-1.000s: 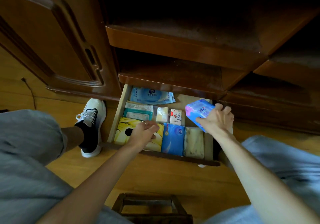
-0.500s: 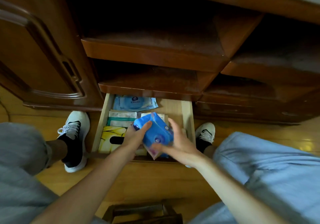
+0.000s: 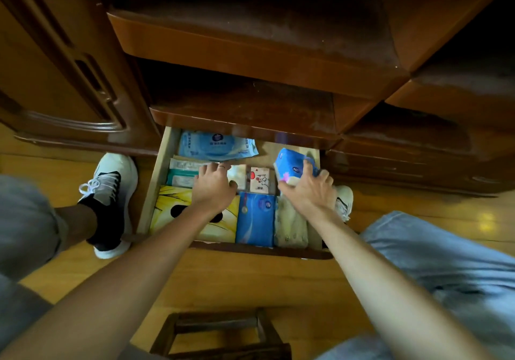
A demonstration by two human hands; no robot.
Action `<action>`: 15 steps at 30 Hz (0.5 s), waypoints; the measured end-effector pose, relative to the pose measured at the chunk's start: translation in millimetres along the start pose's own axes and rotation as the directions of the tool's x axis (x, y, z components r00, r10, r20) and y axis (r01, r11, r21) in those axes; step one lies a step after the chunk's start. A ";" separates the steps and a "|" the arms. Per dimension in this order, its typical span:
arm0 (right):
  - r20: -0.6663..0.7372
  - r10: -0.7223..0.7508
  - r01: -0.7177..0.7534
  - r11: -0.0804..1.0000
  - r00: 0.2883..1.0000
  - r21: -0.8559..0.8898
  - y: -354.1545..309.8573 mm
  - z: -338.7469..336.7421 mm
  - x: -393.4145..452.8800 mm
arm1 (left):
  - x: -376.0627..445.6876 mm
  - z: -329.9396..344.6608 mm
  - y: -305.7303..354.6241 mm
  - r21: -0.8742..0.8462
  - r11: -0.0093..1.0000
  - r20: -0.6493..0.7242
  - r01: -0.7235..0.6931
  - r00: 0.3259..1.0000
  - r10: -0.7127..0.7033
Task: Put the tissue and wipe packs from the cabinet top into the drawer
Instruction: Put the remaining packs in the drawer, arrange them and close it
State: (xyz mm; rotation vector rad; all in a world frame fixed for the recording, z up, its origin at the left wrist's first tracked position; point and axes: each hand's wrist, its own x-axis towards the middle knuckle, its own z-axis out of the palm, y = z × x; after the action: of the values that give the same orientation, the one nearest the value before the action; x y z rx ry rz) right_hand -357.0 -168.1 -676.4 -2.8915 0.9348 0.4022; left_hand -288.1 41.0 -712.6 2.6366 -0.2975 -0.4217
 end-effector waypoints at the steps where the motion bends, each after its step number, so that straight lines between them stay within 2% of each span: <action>1: -0.008 -0.001 0.000 0.997 1.000 -0.076 -3.8 6.3 4.5 | 4.4 4.1 -3.9 0.113 0.993 0.022 -0.037 0.999 0.034; 4: -0.044 -0.030 0.018 0.969 0.999 -0.247 -13.3 26.9 13.2 | 20.8 12.5 -6.4 0.275 0.950 0.051 -0.149 0.989 0.141; 7: -0.089 -0.071 0.034 0.930 0.994 -0.367 -20.3 38.9 22.7 | 38.8 17.4 -3.4 0.366 0.898 0.156 -0.243 0.968 0.198; 11: -0.069 -0.059 0.029 0.923 0.996 -0.383 -26.0 49.6 35.9 | 52.3 24.3 -2.1 0.376 0.876 0.278 -0.303 0.938 0.205; 15: -0.048 -0.089 0.064 0.924 0.995 -0.377 -22.2 57.4 45.7 | 60.4 27.8 -2.6 0.336 0.891 0.306 -0.306 0.930 0.203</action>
State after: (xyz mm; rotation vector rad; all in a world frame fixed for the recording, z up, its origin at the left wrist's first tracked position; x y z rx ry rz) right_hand -321.2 -167.2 -744.2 -3.2930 0.8271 0.5378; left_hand -241.0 15.5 -752.1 2.8514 -0.8879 -0.6849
